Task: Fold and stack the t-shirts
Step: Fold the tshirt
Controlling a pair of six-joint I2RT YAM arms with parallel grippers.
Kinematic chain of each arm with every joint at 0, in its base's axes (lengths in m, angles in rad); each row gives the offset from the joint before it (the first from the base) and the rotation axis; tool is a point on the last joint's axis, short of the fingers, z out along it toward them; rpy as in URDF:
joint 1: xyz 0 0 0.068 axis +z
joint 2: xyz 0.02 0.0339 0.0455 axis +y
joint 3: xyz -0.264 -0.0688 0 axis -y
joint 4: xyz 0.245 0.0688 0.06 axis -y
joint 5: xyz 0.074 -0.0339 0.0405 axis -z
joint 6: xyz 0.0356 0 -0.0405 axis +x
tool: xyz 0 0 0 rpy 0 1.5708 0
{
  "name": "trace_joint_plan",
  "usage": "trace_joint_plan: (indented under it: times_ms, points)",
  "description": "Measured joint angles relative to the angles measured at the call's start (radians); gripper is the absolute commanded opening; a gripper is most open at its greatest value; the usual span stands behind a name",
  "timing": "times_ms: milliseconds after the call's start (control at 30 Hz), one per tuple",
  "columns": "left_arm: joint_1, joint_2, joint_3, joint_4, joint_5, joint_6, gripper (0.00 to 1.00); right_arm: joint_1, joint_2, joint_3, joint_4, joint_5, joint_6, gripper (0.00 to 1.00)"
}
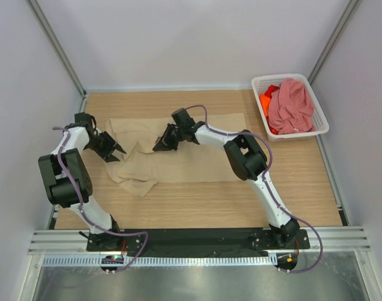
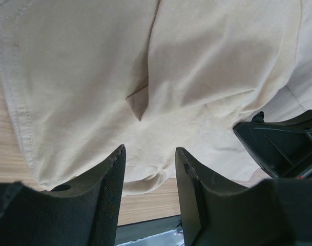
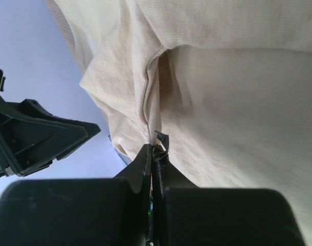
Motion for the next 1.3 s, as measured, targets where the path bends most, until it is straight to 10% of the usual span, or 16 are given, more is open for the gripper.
trace_joint_plan:
  times_ms: [367, 600, 1300]
  points:
    - [-0.024, 0.146, 0.008, 0.079, 0.068, -0.012, 0.35, -0.002, 0.0, 0.0, 0.001, -0.017, 0.018, 0.01]
    - [-0.027, 0.196, 0.074, 0.063, 0.097, -0.019, 0.0, -0.016, 0.0, 0.014, -0.023, -0.041, 0.0, 0.01]
    - [0.034, 0.184, 0.163, -0.051, 0.115, -0.022, 0.0, -0.074, 0.008, 0.184, -0.328, -0.144, -0.271, 0.01]
